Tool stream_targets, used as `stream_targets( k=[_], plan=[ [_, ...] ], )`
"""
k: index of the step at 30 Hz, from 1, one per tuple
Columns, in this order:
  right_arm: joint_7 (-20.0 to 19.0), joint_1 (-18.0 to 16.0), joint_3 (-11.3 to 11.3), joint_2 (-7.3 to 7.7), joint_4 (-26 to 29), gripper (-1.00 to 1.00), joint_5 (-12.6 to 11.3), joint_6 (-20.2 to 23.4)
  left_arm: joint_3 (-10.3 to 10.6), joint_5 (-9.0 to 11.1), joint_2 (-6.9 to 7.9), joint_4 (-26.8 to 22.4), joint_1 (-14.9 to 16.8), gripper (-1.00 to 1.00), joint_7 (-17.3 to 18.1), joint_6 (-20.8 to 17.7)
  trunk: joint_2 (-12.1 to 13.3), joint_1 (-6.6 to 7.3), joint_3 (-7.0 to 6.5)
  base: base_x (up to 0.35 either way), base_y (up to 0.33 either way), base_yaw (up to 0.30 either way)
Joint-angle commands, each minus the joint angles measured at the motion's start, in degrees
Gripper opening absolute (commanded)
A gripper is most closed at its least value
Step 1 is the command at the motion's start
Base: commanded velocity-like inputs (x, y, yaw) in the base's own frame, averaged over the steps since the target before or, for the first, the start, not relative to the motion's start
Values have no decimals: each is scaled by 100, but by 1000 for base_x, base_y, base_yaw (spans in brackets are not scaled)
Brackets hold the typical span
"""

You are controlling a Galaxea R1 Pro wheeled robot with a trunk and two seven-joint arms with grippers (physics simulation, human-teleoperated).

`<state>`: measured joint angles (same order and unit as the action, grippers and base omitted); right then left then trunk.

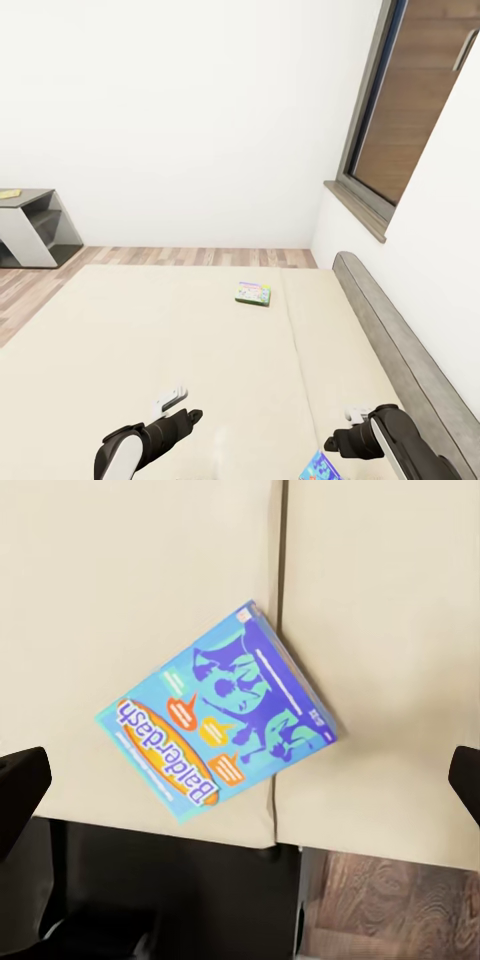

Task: Put all the toys in the child's room - the three board games (two on the bed and one on the table), the two jigsaw puzzles on the table, and the tennis ball on the table - inside the toy box on the table in the child's room.

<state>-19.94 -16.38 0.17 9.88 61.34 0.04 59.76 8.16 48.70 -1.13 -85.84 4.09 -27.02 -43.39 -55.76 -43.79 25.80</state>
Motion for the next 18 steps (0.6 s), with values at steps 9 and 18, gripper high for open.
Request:
stream_targets(
  k=[9,18],
  plan=[
    [-13,-8,7,-2,-46,100,3,24,1,60,-1,-3,4,100,-58,-4,-5,0,91,0,0,0],
    [-30,-36,16,-1,-274,100,-12,24,0,60,-1,64,9,100,-43,-3,-5,0,175,0,0,0]
  ],
)
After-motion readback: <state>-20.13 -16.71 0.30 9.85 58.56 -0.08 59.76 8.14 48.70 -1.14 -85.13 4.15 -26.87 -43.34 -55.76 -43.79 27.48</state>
